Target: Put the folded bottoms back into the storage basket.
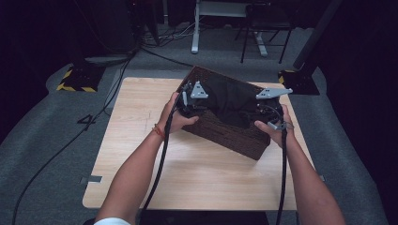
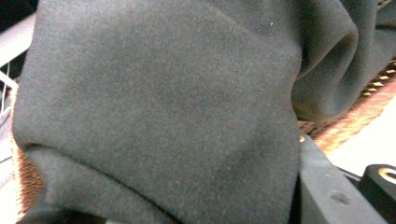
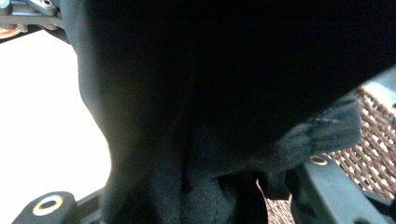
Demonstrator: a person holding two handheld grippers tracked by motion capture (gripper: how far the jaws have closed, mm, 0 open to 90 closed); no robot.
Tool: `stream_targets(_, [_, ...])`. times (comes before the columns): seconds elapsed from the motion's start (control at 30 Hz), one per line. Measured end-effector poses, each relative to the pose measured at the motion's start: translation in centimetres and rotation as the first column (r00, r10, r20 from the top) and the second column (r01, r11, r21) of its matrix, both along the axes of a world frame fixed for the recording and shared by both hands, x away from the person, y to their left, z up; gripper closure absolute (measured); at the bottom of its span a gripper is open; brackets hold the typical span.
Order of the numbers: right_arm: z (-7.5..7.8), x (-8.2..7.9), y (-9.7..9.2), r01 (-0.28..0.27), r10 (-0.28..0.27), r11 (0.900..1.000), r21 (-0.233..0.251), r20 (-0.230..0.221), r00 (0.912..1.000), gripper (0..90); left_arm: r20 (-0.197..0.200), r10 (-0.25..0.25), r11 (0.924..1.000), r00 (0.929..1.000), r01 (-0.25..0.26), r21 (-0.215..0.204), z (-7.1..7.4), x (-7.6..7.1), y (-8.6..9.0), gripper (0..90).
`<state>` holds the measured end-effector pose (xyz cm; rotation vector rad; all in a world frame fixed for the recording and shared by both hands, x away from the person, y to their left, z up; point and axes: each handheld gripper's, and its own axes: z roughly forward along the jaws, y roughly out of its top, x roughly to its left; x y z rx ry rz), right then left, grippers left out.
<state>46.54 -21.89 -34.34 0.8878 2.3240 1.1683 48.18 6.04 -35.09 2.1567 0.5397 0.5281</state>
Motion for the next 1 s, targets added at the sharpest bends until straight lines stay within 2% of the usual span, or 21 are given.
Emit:
stream_targets(0.03, [0.0, 0.0, 0.0, 0.0, 0.0, 1.0, 0.0, 0.0, 1.0, 57.1, -0.012, 0.008, 1.0, 0.9999, -0.008, 0.004, -0.3, 0.5, -0.2, 68.9])
stream_targets(0.07, [-0.6, 0.9, 0.0, 0.013, -0.013, 0.9999, -0.001, -0.02, 0.9997, 57.1, -0.025, 0.018, 0.9998, 0.9995, -0.018, 0.002, -0.7, 1.2, -0.3, 68.8])
stream_targets(0.2, [-1.3, 1.7, 0.1, 0.025, -0.025, 0.9997, -0.002, -0.049, 0.9985, 57.0, -0.042, 0.043, 0.999, 0.9982, -0.042, 0.017, -1.4, 1.9, -0.5, 68.3])
stream_targets(0.33, [-2.5, 2.9, 0.9, 0.043, -0.048, 0.9967, -0.068, -0.086, 0.9951, 56.8, -0.076, 0.075, 0.9947, 0.9943, -0.069, 0.076, -2.6, 2.8, -1.2, 68.1])
stream_targets(0.37, [-2.5, 2.9, 0.9, 0.043, -0.048, 0.9967, -0.068, -0.086, 0.9951, 56.8, -0.076, 0.075, 0.9947, 0.9943, -0.069, 0.076, -2.6, 2.8, -1.2, 68.1])
stream_targets(0.4, [-2.9, 3.2, 1.3, 0.051, -0.06, 0.9954, -0.081, -0.108, 0.9924, 56.8, -0.086, 0.082, 0.994, 0.9928, -0.076, 0.078, -2.8, 3.1, -1.2, 67.9])
stream_targets(0.43, [-2.9, 3.2, 1.3, 0.051, -0.06, 0.9954, -0.081, -0.108, 0.9924, 56.8, -0.096, 0.087, 0.9931, 0.9916, -0.078, 0.088, -2.9, 3.2, -1.2, 67.9])
stream_targets(0.47, [-3.3, 3.4, 1.7, 0.057, -0.07, 0.9934, -0.099, -0.133, 0.9887, 56.7, -0.115, 0.087, 0.9915, 0.9895, -0.075, 0.107, -3.2, 3.4, -1.3, 67.5])
stream_targets(0.5, [-3.3, 3.4, 1.7, 0.057, -0.07, 0.9934, -0.099, -0.133, 0.9887, 56.7, -0.115, 0.087, 0.9915, 0.9895, -0.075, 0.107, -3.2, 3.4, -1.3, 67.4])
stream_targets(0.53, [-3.4, 3.5, 1.9, 0.058, -0.073, 0.992, -0.113, -0.139, 0.9875, 56.7, -0.118, 0.088, 0.9894, 0.9891, -0.073, 0.125, -3.5, 3.5, -1.4, 67.4])
stream_targets(0.63, [-3.9, 3.7, 2.7, 0.066, -0.092, 0.984, -0.166, -0.156, 0.9834, 56.7, -0.131, 0.098, 0.9849, 0.9866, -0.077, 0.155, -3.9, 3.7, -1.8, 66.9])
stream_targets(0.73, [-4.3, 3.9, 2.8, 0.069, -0.1, 0.9823, -0.174, -0.178, 0.9789, 56.7, -0.151, 0.099, 0.9848, 0.9836, -0.075, 0.157, -4.3, 3.9, -2.0, 66.3])
stream_targets(0.77, [-4.6, 4.0, 2.6, 0.073, -0.108, 0.9823, -0.172, -0.203, 0.9732, 56.5, -0.156, 0.099, 0.9848, 0.9827, -0.074, 0.157, -4.5, 4.0, -2.1, 65.9])
stream_targets(0.8, [-4.7, 4.1, 2.6, 0.073, -0.111, 0.9808, -0.181, -0.21, 0.9714, 56.5, -0.167, 0.098, 0.9825, 0.9812, -0.069, 0.173, -4.8, 4.0, -2.4, 65.7])
stream_targets(0.93, [-4.9, 4.1, 2.8, 0.072, -0.121, 0.975, -0.21, -0.228, 0.9661, 56.4, -0.185, 0.099, 0.9814, 0.9778, -0.065, 0.181, -5.1, 4.2, -2.5, 65.0])
stream_targets(1.0, [-4.9, 4.2, 2.8, 0.073, -0.126, 0.9739, -0.215, -0.248, 0.9604, 56.3, -0.199, 0.095, 0.9818, 0.9754, -0.059, 0.181, -5.2, 4.3, -2.6, 64.1])
